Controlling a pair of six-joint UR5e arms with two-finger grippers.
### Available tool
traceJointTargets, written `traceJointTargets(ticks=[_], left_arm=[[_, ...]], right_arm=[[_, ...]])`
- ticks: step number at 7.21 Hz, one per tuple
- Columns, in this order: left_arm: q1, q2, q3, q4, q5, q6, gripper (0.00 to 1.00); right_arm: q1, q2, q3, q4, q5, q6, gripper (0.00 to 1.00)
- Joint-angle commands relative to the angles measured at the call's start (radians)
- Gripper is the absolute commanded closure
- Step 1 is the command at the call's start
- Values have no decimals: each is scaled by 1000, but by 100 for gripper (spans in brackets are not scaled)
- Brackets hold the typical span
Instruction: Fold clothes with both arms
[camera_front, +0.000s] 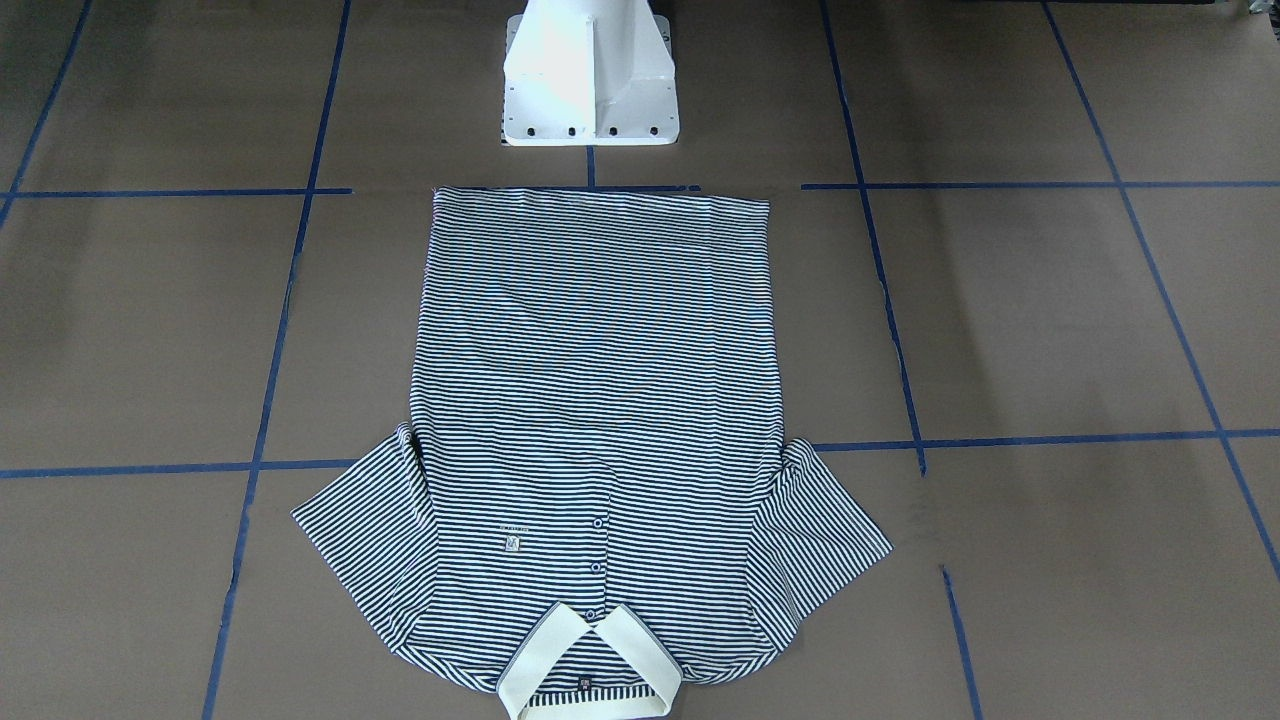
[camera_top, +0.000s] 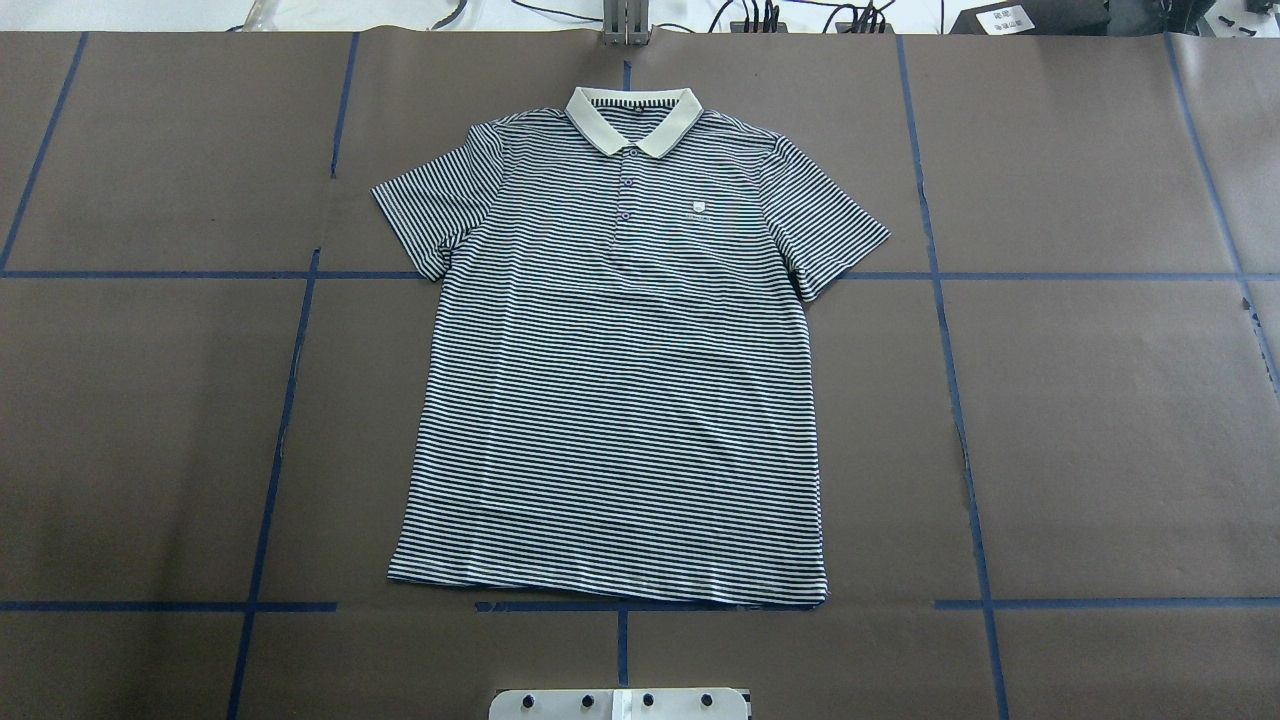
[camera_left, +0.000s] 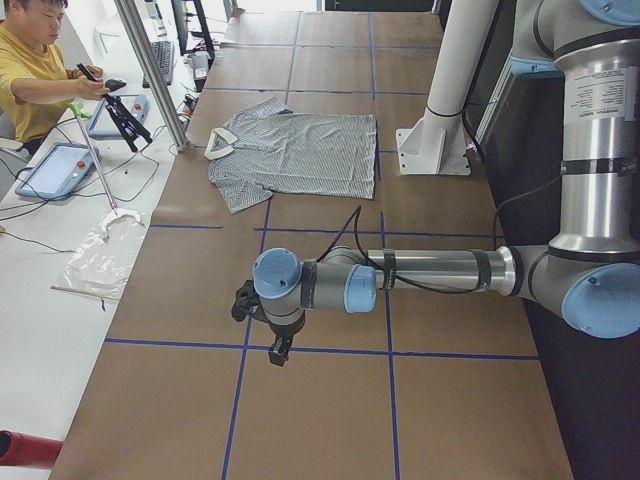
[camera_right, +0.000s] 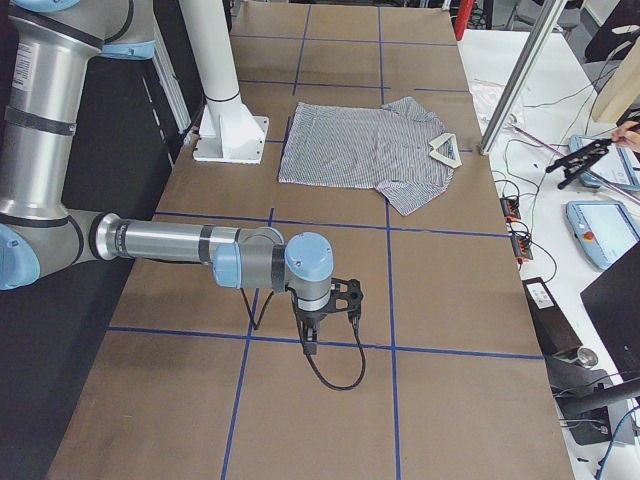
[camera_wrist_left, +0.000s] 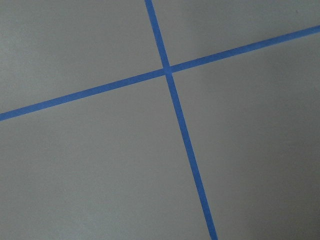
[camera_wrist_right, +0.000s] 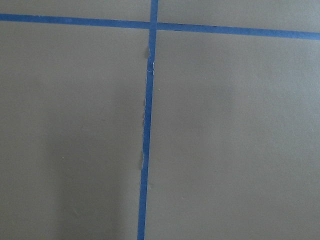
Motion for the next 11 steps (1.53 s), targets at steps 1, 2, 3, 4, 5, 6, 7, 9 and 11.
traceJointTargets(ticks=[1, 2, 3, 4, 5, 6, 7, 9, 11], left_arm=[[0, 2, 5, -55, -7, 7, 0], [0, 2, 5, -64, -5, 7, 0], [2, 2, 31, -125, 4, 5, 0], [2, 1, 42, -238, 1, 8, 0], [6, -5, 42, -370, 7, 5, 0], [6, -109, 87, -514, 5, -1, 0], [5, -149, 115, -596, 5, -2, 0], [5, -173, 128, -661, -2, -16, 0], [5, -168, 141, -715, -4, -24, 0]], right_arm=[[0, -3, 3, 16, 2, 1, 0], [0, 7, 12, 19, 2, 2, 0], [0, 35, 5, 81, -6, 5, 0], [0, 60, -14, 149, -9, 8, 0], [0, 65, -14, 201, -9, 8, 0], [0, 66, -6, 258, -6, 13, 0], [0, 117, -23, 283, -2, 51, 0], [0, 131, -52, 370, 12, 194, 0], [0, 195, -71, 375, 110, 197, 0]])
